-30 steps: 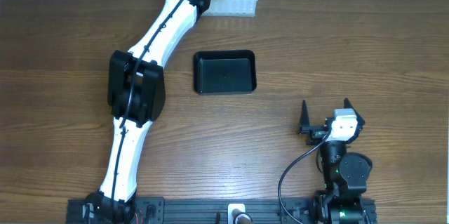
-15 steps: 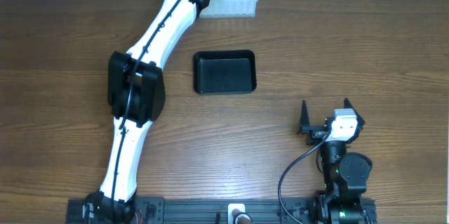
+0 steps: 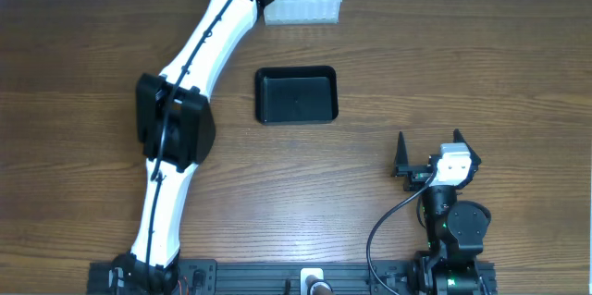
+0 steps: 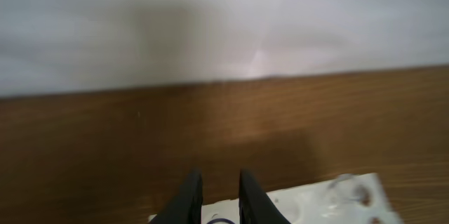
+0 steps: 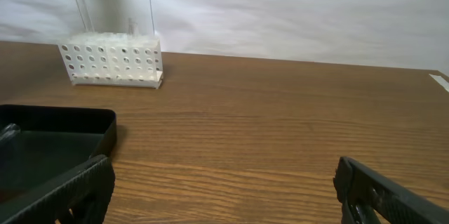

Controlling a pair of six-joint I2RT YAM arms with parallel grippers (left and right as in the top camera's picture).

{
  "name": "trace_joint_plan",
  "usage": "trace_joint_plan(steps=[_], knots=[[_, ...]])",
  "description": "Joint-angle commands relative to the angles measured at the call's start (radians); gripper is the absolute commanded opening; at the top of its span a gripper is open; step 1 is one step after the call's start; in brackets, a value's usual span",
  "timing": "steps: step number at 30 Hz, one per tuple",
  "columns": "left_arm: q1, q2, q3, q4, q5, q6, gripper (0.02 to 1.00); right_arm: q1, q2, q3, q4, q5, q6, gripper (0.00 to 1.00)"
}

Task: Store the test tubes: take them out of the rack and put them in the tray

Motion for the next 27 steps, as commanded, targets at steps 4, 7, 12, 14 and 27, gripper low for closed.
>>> trace_joint_plan(steps=[4,7,12,14,27], knots=[[-0.010,-0.175,0.024,-0.041,0.003,0.033,0.053,-0.006,-0.010,-0.005,-0.004,0.010,0.007,0.991],[-0.018,-0.220,0.024,-0.124,0.004,0.029,0.058,-0.006,-0.010,-0.005,-0.004,0.010,0.007,0.991],[-0.040,-0.284,0.024,-0.320,0.031,-0.011,0.060,-0.006,-0.010,-0.005,-0.004,0.010,0.007,0.993],[-0.048,-0.304,0.024,-0.418,0.072,-0.043,0.058,-0.006,-0.010,-0.005,-0.004,0.010,0.007,0.993],[-0.054,-0.272,0.016,-0.874,0.230,-0.208,0.045,-0.006,-0.010,-0.005,-0.004,0.010,0.007,0.993]])
